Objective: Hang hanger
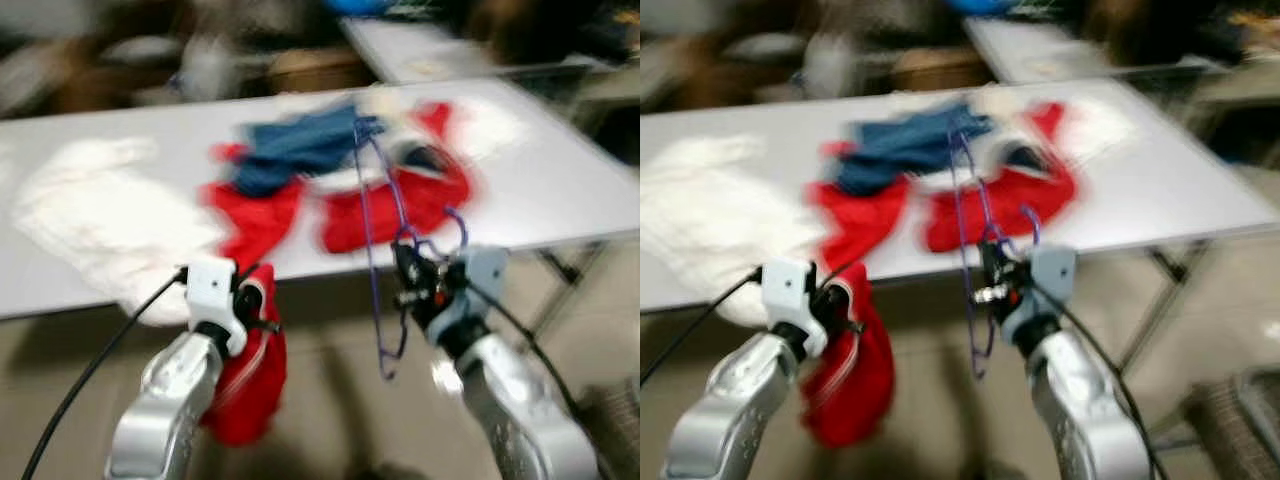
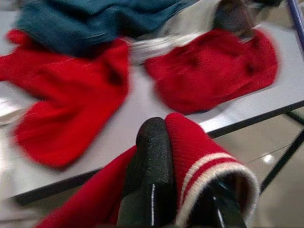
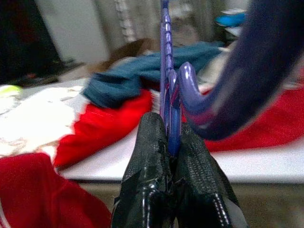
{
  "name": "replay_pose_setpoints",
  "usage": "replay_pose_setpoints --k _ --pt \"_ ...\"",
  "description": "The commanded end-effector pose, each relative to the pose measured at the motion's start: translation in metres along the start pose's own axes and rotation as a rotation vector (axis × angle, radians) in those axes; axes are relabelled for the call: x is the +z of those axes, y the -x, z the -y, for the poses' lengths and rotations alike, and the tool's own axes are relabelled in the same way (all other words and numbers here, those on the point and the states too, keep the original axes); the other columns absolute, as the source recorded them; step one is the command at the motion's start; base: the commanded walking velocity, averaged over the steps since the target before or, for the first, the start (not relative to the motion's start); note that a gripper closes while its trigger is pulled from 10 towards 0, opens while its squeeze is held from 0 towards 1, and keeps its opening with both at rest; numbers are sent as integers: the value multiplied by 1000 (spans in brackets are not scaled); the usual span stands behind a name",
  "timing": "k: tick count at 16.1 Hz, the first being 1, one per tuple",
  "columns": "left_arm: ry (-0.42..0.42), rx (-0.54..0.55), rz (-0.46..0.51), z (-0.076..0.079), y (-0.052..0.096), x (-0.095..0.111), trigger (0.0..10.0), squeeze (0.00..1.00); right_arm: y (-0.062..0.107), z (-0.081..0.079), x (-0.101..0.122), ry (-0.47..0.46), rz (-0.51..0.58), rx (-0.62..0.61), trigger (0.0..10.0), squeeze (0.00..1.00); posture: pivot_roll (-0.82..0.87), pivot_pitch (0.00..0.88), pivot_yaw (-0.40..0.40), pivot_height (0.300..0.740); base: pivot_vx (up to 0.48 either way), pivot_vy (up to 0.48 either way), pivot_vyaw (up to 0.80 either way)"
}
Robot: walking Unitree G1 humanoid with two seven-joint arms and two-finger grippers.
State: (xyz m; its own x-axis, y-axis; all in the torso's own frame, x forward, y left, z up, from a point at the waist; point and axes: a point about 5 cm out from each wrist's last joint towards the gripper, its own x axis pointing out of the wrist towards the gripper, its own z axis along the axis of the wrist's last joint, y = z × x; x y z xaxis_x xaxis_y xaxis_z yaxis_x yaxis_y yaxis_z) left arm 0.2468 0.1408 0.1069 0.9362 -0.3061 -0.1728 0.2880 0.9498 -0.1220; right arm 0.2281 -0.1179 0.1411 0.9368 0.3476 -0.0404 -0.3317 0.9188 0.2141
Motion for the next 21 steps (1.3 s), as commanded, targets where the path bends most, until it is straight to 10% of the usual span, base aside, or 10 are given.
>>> replay_pose_setpoints --k 1,8,11,12,13,15,16,21 --pt "-3 -30 36 6 -2 9 10000 0 0 -1 7 9 28 9 10000 0 -129 0 91 740 0 0 -800" --pt "207 137 -6 -4 -4 -7 10000 0 -1 3 5 35 21 -8 10000 0 -137 0 104 740 0 0 -800" --pt "111 118 -19 -1 -3 -11 10000 0 -2 6 5 27 15 -14 10000 0 -125 0 82 740 0 0 -800" --pt "217 89 24 2 -3 -6 0 0 -4 5 6 33 17 -5 10000 0 -126 0 78 740 0 0 -800" --pt "325 23 77 7 -2 0 0 0 -7 4 6 37 20 5 10000 0 -129 0 79 740 0 0 -800" --pt "239 97 65 5 -5 0 0 0 -7 3 9 47 24 12 10000 0 -131 0 89 740 0 0 -800" --pt "265 103 41 6 -6 -5 10000 0 -6 5 9 47 22 5 10000 0 -134 0 89 740 0 0 -800" --pt "215 253 -16 2 -15 -13 10000 0 -10 10 11 49 24 0 10000 0 -137 0 81 740 0 0 -269"
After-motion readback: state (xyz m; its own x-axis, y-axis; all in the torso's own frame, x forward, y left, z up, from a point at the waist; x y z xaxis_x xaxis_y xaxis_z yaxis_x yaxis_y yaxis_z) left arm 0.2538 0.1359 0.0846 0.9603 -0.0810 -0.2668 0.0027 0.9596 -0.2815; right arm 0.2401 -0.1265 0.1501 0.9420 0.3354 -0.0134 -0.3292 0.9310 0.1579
